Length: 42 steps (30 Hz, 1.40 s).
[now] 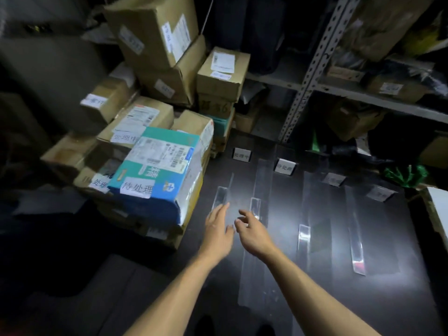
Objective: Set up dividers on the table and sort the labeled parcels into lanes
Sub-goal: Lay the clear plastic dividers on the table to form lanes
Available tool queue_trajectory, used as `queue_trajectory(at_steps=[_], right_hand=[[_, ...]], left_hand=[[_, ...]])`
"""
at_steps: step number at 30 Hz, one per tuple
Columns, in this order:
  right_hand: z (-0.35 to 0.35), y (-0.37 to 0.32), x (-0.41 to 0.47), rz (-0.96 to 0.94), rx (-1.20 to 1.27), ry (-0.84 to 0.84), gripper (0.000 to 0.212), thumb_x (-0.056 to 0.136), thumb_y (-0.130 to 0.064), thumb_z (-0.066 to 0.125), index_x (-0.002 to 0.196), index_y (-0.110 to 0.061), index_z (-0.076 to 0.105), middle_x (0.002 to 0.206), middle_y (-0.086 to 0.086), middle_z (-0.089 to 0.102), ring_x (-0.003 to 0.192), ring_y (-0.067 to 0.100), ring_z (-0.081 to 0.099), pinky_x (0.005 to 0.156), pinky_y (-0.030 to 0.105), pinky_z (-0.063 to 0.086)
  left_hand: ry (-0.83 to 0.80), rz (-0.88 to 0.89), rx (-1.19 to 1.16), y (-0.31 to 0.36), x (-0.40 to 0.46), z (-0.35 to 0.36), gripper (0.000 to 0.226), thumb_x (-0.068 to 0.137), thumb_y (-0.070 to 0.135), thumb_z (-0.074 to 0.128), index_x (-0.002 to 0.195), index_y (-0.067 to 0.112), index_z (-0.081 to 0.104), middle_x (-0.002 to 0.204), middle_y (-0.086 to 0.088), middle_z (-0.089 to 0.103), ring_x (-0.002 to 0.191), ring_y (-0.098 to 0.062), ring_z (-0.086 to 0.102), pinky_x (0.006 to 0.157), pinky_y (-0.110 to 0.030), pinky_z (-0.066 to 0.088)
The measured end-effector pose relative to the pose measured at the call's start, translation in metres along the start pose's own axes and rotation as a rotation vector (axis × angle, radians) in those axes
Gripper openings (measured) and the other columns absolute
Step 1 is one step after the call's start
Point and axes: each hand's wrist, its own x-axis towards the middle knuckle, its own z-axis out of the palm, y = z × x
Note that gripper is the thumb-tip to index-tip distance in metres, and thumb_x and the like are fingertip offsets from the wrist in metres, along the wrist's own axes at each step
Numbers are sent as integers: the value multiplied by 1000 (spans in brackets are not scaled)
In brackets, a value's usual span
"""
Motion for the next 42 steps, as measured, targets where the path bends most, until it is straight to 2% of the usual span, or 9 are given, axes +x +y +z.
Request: queue_trajectory(at_steps=[5,11,16,25,32,35,37,40,42], right_hand=[[36,4,-1,68,-47,-109,55,103,-27,38,154,-12,26,151,12,44,136,25,45,111,33,35],[53,11,3,125,-14,-144,57,103,-29,34,156,-13,21,157,8,36,142,24,36,114,33,30],[58,11,6,155,72,-145,58,104,-40,34,156,-17,23,156,10,38,137,27,45,114,46,35],[46,-2,12,125,99,-130,58,105,-39,34,155,-12,24,157,10,35,140,25,40,116,43,33],[-1,-32,6,-42,142,162,37,103,-43,34,121,-20,57,123,1,62,120,23,57,96,35,43],[-50,-50,-6,-131,321,270,63,89,-68,35,137,-29,49,134,-5,58,123,17,56,98,44,49],[-89,-53,-17,-149,417,254,76,78,-78,36,140,-35,43,135,-9,55,120,14,57,81,35,57],[-149,-41,-36,-116,476,217,77,77,-74,47,144,-36,38,142,-5,49,120,16,57,65,23,56],[-184,-20,-51,-109,480,243,63,86,-57,53,144,-36,39,135,-2,54,112,15,62,62,23,57]], left_hand=[[-191,-264,-59,-38,-3,-1,69,101,21,47,156,24,5,164,-2,2,149,-23,14,117,-36,19],[-320,-334,-151,-49,-13,7,58,103,17,35,155,32,12,158,-6,29,140,-24,36,111,-39,33],[-193,-349,-110,-42,-15,4,55,102,18,33,153,36,21,151,-8,40,132,-26,46,101,-34,40],[-4,-246,-58,-1,-14,-29,58,102,16,33,152,40,18,135,-13,53,100,-18,57,67,-20,41],[118,-49,51,53,-24,-36,58,103,16,31,152,41,15,129,-12,58,110,-26,58,89,-39,50],[143,43,-5,79,-29,-24,54,103,21,32,151,43,20,113,8,61,92,-2,58,69,-17,47],[117,72,-53,104,-34,-8,52,103,25,33,149,48,21,103,20,49,70,15,45,49,-3,36],[-1,121,-165,145,-46,29,51,103,25,32,145,52,21,131,16,52,94,17,53,60,3,31],[-99,158,-244,170,-56,58,51,102,23,34,142,54,24,126,21,47,84,30,49,53,6,31]])
